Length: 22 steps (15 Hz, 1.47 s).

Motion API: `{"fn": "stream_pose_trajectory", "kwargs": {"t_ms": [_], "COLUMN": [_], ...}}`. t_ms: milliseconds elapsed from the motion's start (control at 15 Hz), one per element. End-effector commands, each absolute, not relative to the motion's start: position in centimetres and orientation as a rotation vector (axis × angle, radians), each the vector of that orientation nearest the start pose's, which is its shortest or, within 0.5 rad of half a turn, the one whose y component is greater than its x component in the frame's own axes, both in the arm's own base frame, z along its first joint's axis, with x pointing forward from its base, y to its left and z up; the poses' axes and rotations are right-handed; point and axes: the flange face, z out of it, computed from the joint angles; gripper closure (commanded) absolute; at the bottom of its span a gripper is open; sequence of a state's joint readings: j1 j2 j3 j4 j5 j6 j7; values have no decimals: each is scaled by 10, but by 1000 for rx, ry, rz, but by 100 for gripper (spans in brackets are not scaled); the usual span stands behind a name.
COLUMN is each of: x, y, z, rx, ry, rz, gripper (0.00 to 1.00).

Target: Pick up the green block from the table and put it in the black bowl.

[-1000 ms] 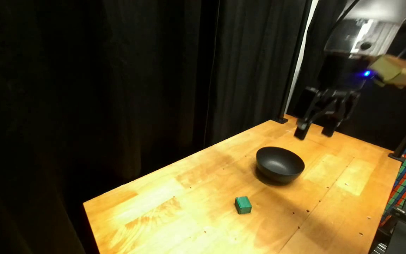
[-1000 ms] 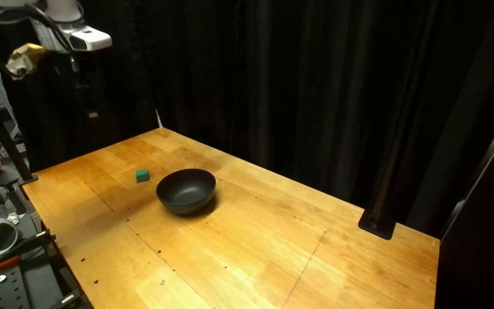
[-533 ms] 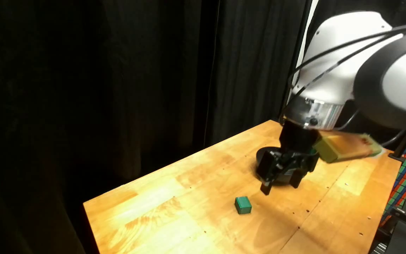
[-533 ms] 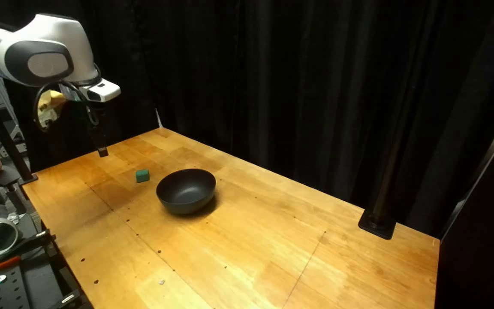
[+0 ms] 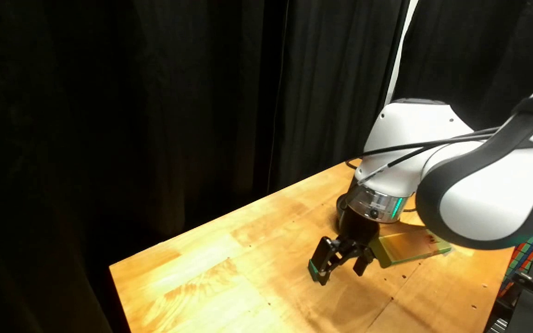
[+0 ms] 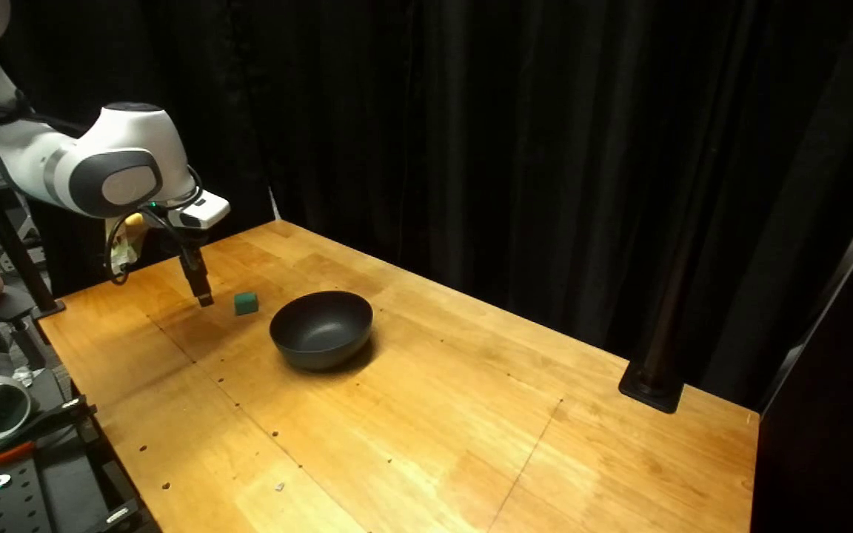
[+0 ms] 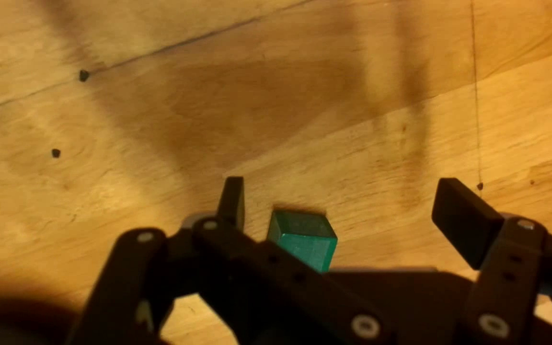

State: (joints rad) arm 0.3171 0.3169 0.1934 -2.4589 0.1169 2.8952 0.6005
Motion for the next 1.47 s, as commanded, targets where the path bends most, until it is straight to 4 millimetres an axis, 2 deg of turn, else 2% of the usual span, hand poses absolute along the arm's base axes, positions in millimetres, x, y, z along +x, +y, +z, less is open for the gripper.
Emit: {"fn": "stream_pose_trajectory", "kwargs": {"t_ms": [0, 333, 400, 467, 800, 933, 1133, 1267, 1400], "x": [456, 482, 486, 489, 491, 485, 491, 504, 519], "y": [246, 248, 249, 249, 245, 239, 221, 202, 180], "z": [165, 142, 139, 138, 145, 159, 201, 231, 251], "rx": [-2991, -3027, -3039, -3051, -3138, -3207, -3280, -3298, -3321], "ry": [330, 339, 338, 331, 327, 393, 461, 528, 608], "rz": [-168, -210, -224, -230, -268, -241, -237, -272, -321], "gripper": [0, 0, 25, 27, 66, 82, 83, 83, 83]}}
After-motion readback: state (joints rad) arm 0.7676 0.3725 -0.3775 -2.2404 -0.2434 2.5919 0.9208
